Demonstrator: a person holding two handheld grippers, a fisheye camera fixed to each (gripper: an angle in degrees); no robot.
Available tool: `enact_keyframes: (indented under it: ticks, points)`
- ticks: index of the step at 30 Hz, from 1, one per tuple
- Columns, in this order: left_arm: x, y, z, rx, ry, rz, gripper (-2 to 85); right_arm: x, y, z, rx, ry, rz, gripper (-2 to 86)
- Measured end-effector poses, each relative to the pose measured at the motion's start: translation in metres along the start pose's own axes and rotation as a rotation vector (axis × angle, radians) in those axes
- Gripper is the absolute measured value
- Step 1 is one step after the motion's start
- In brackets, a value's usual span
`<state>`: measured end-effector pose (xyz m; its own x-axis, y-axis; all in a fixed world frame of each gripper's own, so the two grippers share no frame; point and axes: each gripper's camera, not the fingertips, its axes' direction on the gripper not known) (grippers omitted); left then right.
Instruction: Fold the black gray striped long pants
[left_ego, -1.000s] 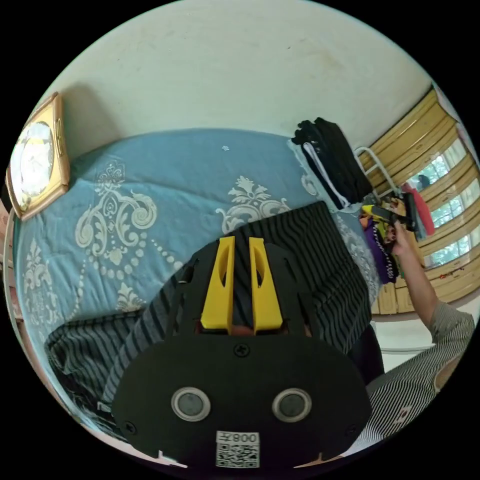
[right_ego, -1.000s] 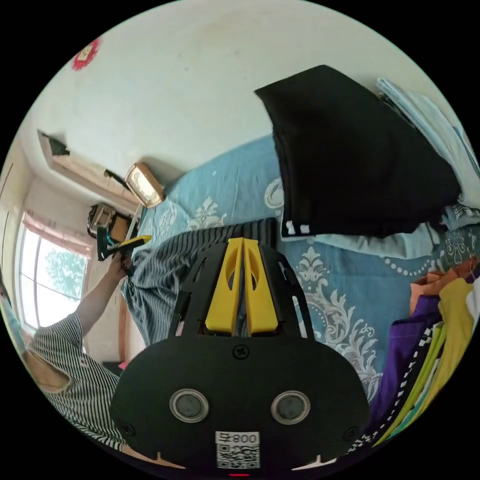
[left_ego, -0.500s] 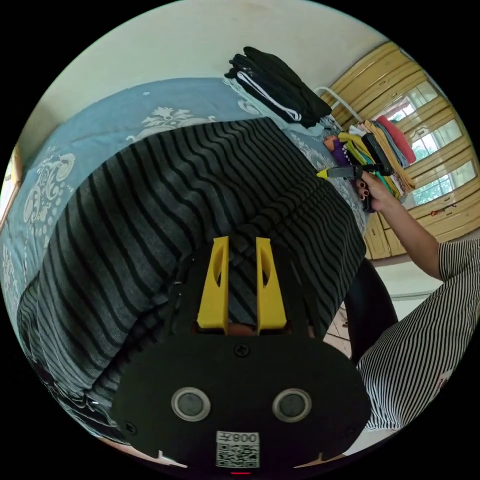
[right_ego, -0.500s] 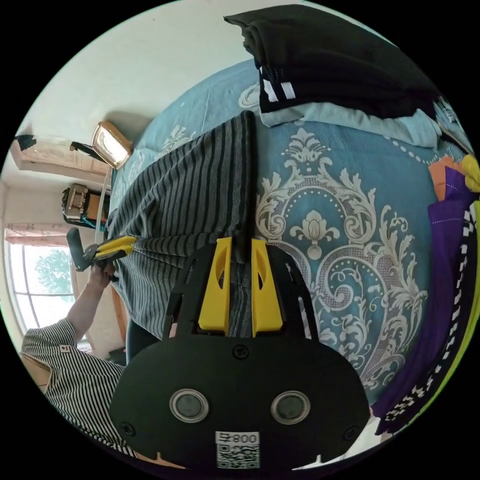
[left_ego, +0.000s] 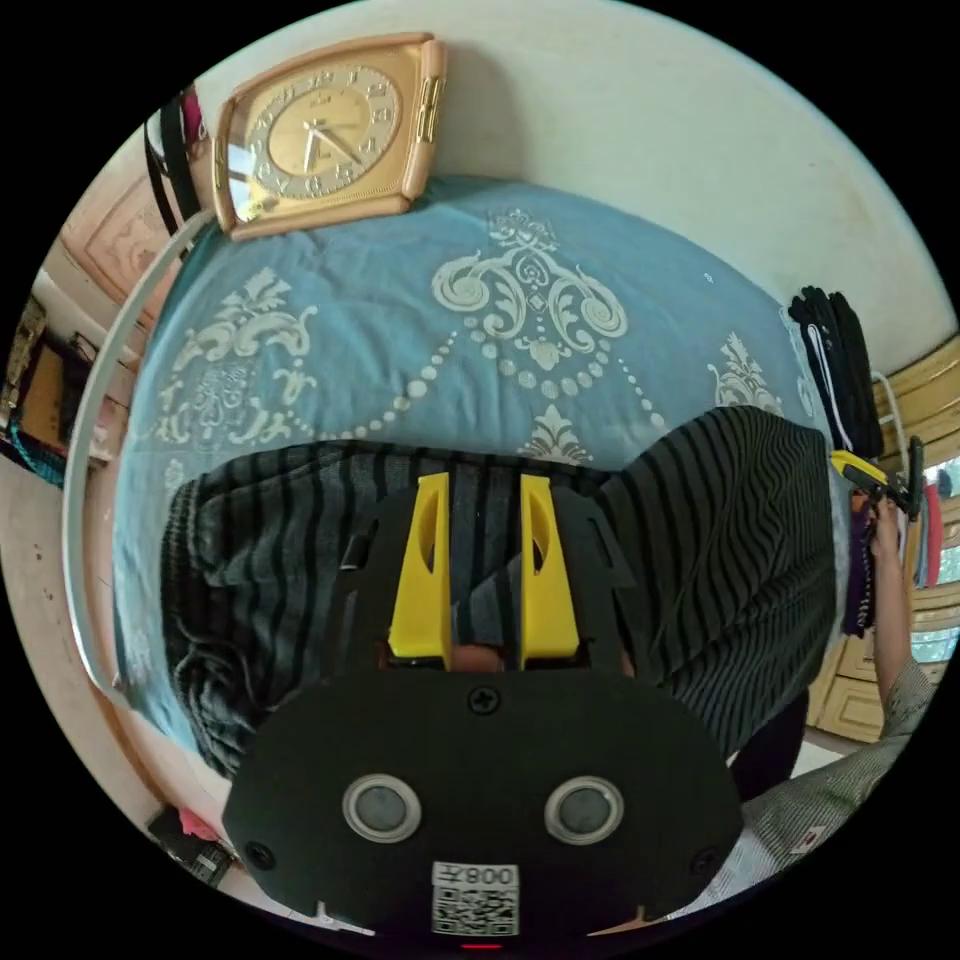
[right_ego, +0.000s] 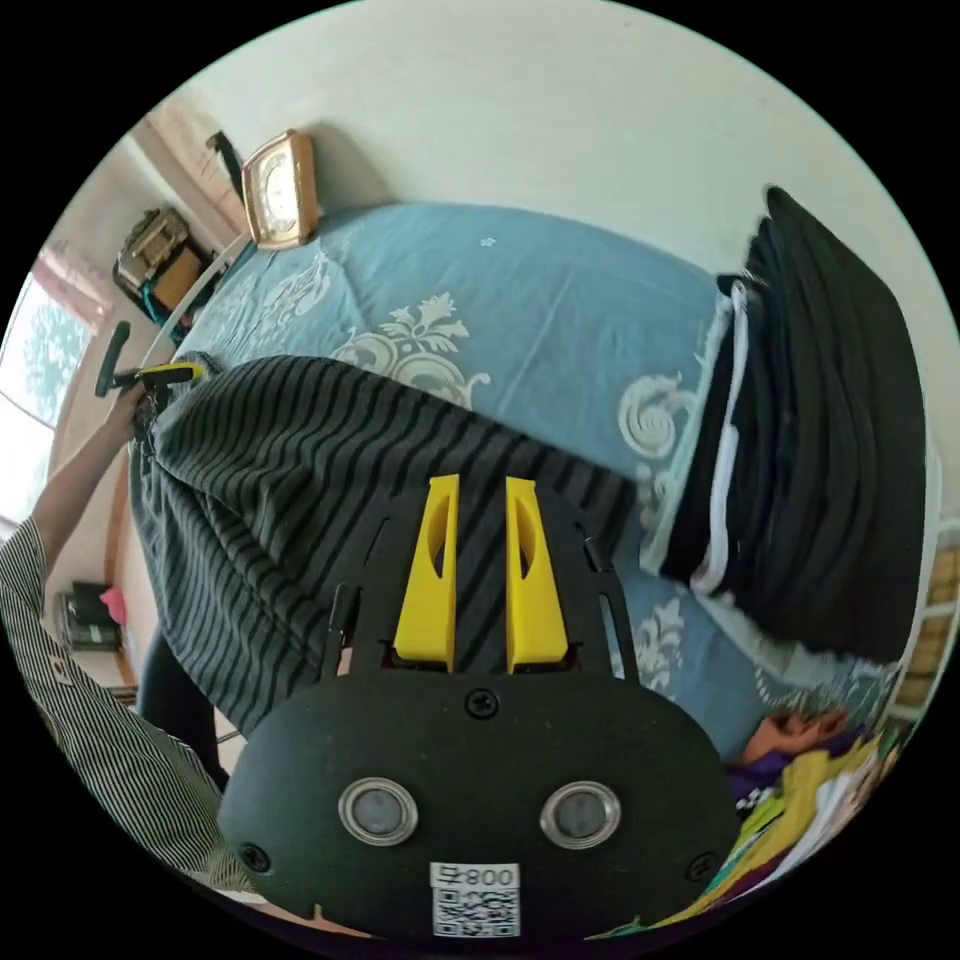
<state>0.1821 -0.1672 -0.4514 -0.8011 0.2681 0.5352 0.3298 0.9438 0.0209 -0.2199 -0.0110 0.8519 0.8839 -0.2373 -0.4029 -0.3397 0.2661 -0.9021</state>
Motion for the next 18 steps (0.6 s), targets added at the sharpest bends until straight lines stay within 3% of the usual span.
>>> enact_keyframes:
  ticks: [8,11,18]
  points:
    - [0.005,-0.001,0.018,-0.008,-0.089,-0.028,6.4,-0.051,-0.075,0.048,-0.179,0.114,-0.219,8.7]
    - [0.005,0.006,0.013,0.015,-0.079,-0.019,3.3,-0.058,-0.077,0.046,-0.154,0.110,-0.217,7.0]
    - [-0.006,0.032,-0.036,0.262,0.005,-0.128,1.2,-0.054,-0.066,0.024,-0.108,0.022,-0.170,2.7]
